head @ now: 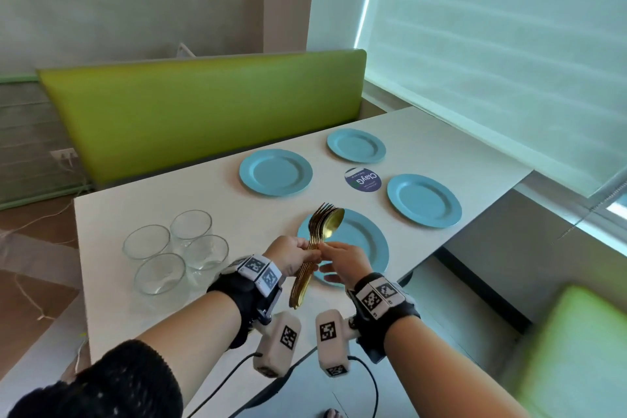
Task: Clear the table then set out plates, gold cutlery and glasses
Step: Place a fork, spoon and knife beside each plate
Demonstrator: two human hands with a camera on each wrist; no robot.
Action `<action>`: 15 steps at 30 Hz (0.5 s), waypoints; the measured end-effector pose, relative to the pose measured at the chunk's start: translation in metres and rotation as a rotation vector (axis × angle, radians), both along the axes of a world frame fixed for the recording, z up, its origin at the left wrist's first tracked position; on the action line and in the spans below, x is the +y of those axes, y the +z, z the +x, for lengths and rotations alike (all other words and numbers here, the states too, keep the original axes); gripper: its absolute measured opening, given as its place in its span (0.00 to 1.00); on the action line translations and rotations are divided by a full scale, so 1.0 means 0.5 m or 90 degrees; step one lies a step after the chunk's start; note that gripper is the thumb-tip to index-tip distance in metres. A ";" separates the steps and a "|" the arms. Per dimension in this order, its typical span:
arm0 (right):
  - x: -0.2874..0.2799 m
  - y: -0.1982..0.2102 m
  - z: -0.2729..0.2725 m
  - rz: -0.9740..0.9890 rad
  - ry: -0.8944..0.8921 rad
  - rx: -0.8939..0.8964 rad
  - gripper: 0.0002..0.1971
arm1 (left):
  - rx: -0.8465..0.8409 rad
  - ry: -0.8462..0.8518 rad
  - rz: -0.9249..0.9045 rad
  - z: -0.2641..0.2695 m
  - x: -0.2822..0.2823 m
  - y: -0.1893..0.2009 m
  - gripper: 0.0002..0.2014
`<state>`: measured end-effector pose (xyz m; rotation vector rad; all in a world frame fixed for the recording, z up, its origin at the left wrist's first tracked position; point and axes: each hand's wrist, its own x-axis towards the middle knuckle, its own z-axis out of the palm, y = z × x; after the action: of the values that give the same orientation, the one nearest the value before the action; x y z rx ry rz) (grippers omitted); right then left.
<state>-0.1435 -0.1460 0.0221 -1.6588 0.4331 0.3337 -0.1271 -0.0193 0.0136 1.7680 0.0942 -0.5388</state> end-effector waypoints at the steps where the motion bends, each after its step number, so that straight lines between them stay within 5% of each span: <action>1: -0.013 0.000 0.015 0.005 -0.009 -0.003 0.09 | 0.012 0.017 -0.020 0.013 -0.015 0.000 0.06; 6: -0.097 0.003 0.112 0.024 -0.065 0.013 0.08 | 0.081 0.102 -0.074 0.095 -0.089 0.000 0.10; 15: -0.302 -0.038 0.282 -0.132 -0.022 0.098 0.12 | 0.096 0.222 -0.098 0.249 -0.167 -0.005 0.11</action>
<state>-0.0026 -0.2968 0.0029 -1.8310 0.6283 0.4034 -0.0025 -0.1026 0.0111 1.5166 0.4462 -0.4112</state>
